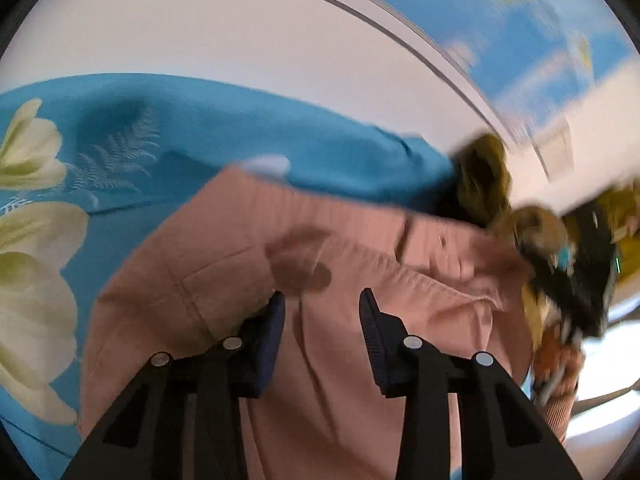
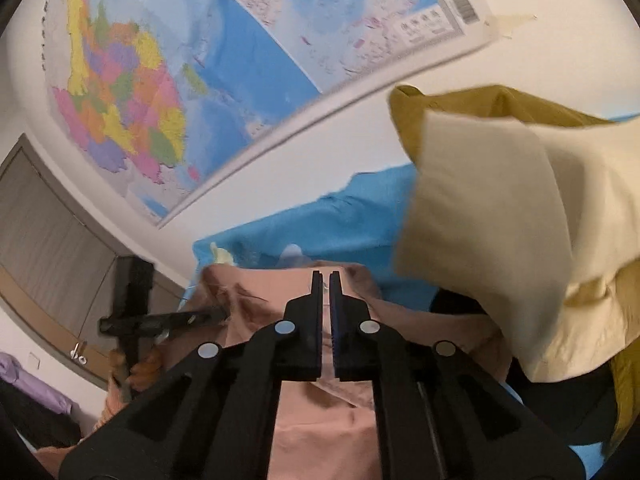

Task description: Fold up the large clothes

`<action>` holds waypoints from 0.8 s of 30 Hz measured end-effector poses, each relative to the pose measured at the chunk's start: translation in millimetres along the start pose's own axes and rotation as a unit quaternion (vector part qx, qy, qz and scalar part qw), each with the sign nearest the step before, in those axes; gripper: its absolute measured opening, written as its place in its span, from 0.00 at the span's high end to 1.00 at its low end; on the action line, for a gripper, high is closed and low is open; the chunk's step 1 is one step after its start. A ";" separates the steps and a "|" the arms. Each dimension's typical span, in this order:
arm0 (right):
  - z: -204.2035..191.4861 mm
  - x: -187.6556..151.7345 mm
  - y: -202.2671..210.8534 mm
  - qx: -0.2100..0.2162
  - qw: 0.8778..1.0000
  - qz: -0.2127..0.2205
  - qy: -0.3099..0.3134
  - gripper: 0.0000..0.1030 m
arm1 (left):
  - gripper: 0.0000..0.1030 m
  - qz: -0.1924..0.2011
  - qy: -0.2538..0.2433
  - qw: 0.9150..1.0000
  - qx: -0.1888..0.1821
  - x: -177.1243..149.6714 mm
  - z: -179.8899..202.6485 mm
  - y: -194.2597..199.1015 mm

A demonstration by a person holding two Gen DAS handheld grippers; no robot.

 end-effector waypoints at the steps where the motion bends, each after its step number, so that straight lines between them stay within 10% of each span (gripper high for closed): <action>1: -7.6 -6.0 2.4 -0.005 1.000 -0.007 0.029 0.66 | 0.64 0.005 0.001 1.000 -0.002 1.1 -0.6 2.2; 2: -13.9 -13.2 3.8 -0.017 0.998 -0.014 0.061 0.39 | 0.63 0.009 -0.001 1.000 -0.006 1.5 -0.1 4.8; 5: -20.2 -42.4 3.2 -0.104 0.978 -0.044 0.175 0.32 | 0.51 0.024 -0.019 1.000 -0.003 -2.5 0.5 12.0; 9: 3.1 -53.2 -14.8 -0.216 0.940 -0.077 0.254 0.48 | 0.51 0.024 -0.032 0.999 0.031 -2.1 -9.2 5.2; 10: 11.3 -50.5 -20.7 -0.234 0.934 -0.085 0.256 0.72 | 0.51 0.026 -0.032 0.999 0.036 -0.2 -10.7 3.3; 13: 19.9 -36.2 -32.8 -0.222 0.944 -0.085 0.228 0.98 | 0.51 0.032 -0.028 0.998 0.043 3.8 -15.4 2.5; 19: 30.7 -10.9 -58.5 -0.257 0.932 -0.086 0.240 0.98 | 0.47 0.043 -0.023 0.998 0.049 2.0 -21.2 12.5; 24: 20.7 -4.4 -46.8 -0.210 0.952 -0.073 0.212 0.87 | 0.35 0.081 -0.052 0.995 0.032 -10.9 -8.5 53.0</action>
Point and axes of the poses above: each gripper's, at about its wrist camera, not at the fingertips, and y roughly against the way its jaws point, z to its right, x to its top, the point moved 10 cm from there along -y, roughly the way its jaws point, and after that the axes turned 1 degree about x, right-handed, at the moved point
